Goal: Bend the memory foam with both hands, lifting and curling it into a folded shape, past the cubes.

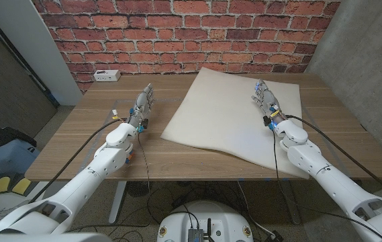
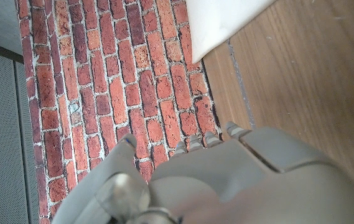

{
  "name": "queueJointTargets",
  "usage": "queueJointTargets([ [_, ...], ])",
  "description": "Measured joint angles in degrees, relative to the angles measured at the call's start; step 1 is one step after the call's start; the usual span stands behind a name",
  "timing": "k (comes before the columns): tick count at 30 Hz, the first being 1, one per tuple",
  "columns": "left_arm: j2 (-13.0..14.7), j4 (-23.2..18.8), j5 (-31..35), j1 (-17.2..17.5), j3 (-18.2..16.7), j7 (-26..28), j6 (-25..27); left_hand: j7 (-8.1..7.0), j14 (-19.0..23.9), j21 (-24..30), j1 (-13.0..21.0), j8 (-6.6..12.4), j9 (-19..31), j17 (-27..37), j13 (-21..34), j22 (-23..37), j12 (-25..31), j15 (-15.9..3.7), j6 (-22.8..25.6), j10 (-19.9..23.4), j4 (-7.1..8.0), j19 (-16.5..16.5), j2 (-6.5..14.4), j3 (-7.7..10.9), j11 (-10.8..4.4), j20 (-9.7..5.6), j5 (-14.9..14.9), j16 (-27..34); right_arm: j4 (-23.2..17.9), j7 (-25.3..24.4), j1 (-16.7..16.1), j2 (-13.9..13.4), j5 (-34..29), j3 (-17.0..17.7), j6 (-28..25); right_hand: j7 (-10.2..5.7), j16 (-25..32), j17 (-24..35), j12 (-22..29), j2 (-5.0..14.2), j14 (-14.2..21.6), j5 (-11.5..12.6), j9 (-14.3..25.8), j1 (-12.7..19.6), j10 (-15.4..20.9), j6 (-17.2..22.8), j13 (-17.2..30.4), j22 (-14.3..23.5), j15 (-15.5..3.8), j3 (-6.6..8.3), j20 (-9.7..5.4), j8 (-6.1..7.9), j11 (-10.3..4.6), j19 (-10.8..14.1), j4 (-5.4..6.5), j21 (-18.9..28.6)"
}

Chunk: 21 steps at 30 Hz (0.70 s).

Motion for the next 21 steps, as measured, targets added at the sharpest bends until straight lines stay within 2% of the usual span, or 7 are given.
queueJointTargets([
  [14,0.73,-0.03,0.21,0.2,-0.08,-0.22,-0.77,0.0,0.0,0.0,0.3,0.23,-0.01,-0.01,-0.01,-0.01,0.0,0.0,0.01,0.0,0.0,0.01,0.3,0.0,-0.01,0.0,0.0,0.0,-0.69,-1.4,0.16,-0.62,-1.94,-0.4,-0.77,0.0,0.0,-0.13,0.0,0.31,0.01,0.0,0.0,0.31,0.33,0.01,-0.01,-0.01,0.0,0.5,0.31,0.0,0.32,0.32,-0.44,0.0],
  [21,1.98,-1.78,3.08,0.67,0.37,0.97,-0.95,0.0,0.0,0.0,0.3,0.23,-0.01,-0.01,-0.01,-0.01,0.0,0.0,0.01,-0.16,0.0,0.01,0.3,0.0,-0.17,0.0,0.0,0.0,-3.75,-2.32,-1.49,-2.87,-3.15,-0.31,-1.17,0.0,0.0,-0.13,0.0,0.61,0.01,0.0,0.0,0.6,0.33,0.01,-0.01,-0.01,-0.01,0.67,0.31,0.0,0.32,0.31,-0.6,0.0],
])
